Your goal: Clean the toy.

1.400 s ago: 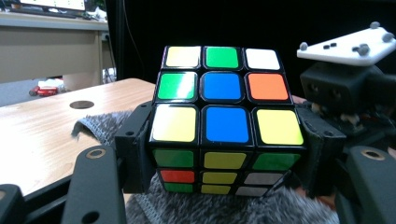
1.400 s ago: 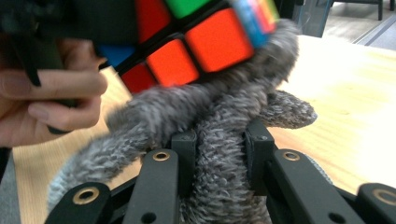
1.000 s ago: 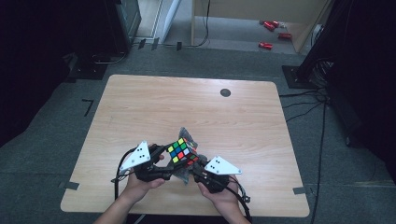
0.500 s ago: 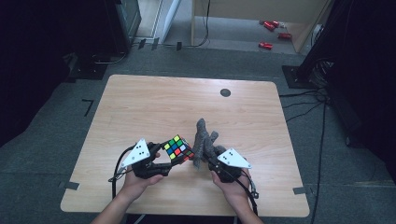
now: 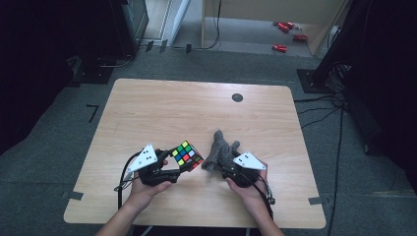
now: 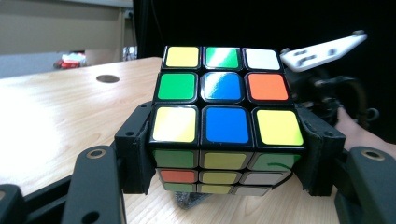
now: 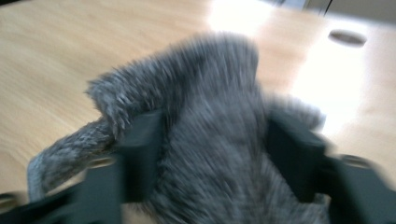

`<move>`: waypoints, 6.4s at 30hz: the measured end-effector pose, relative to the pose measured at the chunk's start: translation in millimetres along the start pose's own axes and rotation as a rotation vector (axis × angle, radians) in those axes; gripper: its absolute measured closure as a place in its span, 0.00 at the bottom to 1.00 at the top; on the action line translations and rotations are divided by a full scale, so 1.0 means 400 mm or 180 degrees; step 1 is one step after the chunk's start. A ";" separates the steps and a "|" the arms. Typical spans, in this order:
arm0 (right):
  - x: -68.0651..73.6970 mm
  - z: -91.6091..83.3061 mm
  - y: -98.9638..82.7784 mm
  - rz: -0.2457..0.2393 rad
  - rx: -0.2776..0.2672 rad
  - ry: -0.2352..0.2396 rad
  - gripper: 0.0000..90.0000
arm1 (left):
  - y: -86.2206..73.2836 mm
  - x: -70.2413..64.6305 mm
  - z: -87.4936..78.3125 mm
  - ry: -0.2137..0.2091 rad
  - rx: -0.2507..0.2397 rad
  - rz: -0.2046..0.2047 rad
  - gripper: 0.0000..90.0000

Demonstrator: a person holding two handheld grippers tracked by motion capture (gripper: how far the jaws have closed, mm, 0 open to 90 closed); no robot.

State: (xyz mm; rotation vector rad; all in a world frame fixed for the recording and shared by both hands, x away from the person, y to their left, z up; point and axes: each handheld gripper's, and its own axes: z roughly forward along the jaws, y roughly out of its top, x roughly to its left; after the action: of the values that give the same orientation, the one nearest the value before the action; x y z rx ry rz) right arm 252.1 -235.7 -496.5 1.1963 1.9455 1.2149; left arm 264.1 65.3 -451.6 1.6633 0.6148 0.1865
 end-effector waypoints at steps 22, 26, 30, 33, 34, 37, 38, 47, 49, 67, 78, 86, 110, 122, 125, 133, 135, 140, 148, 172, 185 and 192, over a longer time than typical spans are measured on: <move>0.169 -0.054 0.036 -0.0846 -0.0730 0.0575 0.17 | 0.031 -0.045 0.041 -0.0079 0.0249 -0.0428 0.39; 0.181 -0.056 0.039 -0.0857 -0.0801 0.0511 0.20 | 0.030 -0.059 0.050 -0.0107 0.0298 -0.0439 0.39; 0.184 -0.063 0.040 -0.0891 -0.0907 0.0431 0.27 | 0.028 -0.065 0.058 -0.0153 0.0318 -0.0476 0.39; 0.181 -0.068 0.041 -0.0896 -0.0946 0.0442 0.35 | 0.029 -0.065 0.060 -0.0186 0.0305 -0.0509 0.39; 0.184 -0.070 0.040 -0.0896 -0.0960 0.0410 0.36 | 0.029 -0.063 0.060 -0.0188 0.0301 -0.0503 0.39; 0.181 -0.075 0.043 -0.0916 -0.0961 0.0441 0.38 | 0.027 -0.056 0.057 -0.0279 0.0251 -0.0462 0.38; 0.180 -0.077 0.044 -0.0914 -0.0955 0.0438 0.39 | 0.026 -0.056 0.055 -0.0297 0.0233 -0.0398 0.38; 0.129 -0.086 0.055 -0.0667 -0.0893 0.0433 0.39 | 0.034 -0.035 0.020 -0.0212 0.0036 0.0043 0.25; 0.115 -0.095 0.061 -0.0580 -0.0896 0.0427 0.39 | 0.026 -0.031 0.015 -0.0186 0.0036 0.0238 0.24; 0.117 -0.131 0.084 -0.0042 -0.0622 0.0958 0.39 | -0.045 -0.091 0.058 0.0176 0.0043 0.1841 0.19; 0.123 -0.131 0.080 0.0280 -0.0267 0.1115 0.39 | -0.061 -0.105 0.089 0.0163 -0.0123 0.2176 0.26; 0.079 -0.110 0.069 0.0778 -0.0027 0.1342 0.39 | -0.073 -0.113 0.108 0.0191 -0.0015 0.2315 0.34; 0.047 0.050 0.003 -0.0209 0.0500 -0.0128 0.39 | -0.043 0.027 0.038 0.0555 0.0631 0.0757 0.38; 0.034 -0.031 0.050 -0.0170 -0.0187 0.0316 0.80 | -0.058 0.005 0.064 0.0626 0.1072 0.0896 0.39; 0.072 -0.067 0.076 -0.0230 -0.0459 0.0504 0.80 | -0.063 -0.021 0.081 0.0583 0.1188 0.1043 0.39; 0.090 -0.083 0.094 -0.0065 -0.0526 0.0769 0.80 | -0.049 -0.060 0.062 0.0201 0.0856 0.1265 0.39; 0.069 -0.074 0.083 0.0052 -0.0421 0.0735 0.80 | -0.044 -0.062 0.060 0.0193 0.0842 0.1270 0.39; 0.075 -0.088 0.086 0.0000 -0.0483 0.0844 0.80 | -0.053 -0.064 0.075 0.0257 0.0982 0.1311 0.39; 0.065 -0.081 0.081 0.0111 -0.0391 0.0702 0.81 | -0.040 -0.074 0.062 0.0151 0.0856 0.1302 0.39; 0.079 -0.107 0.089 0.0058 -0.0486 0.0724 0.80 | -0.036 -0.085 0.070 0.0214 0.0950 0.1355 0.39; 0.184 -0.104 0.092 -0.0636 -0.0475 0.0620 0.79 | -0.030 -0.125 0.128 0.0682 0.1655 0.1430 0.39; 0.208 -0.094 0.085 -0.0719 -0.0433 0.0669 0.80 | -0.022 -0.127 0.128 0.0601 0.1691 0.1306 0.39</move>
State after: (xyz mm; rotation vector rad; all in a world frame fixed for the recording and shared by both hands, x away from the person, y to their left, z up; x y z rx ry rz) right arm 197.7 -170.5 -448.9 0.7834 2.0458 1.3708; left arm 242.2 -3.5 -458.9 2.2990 0.4783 0.5159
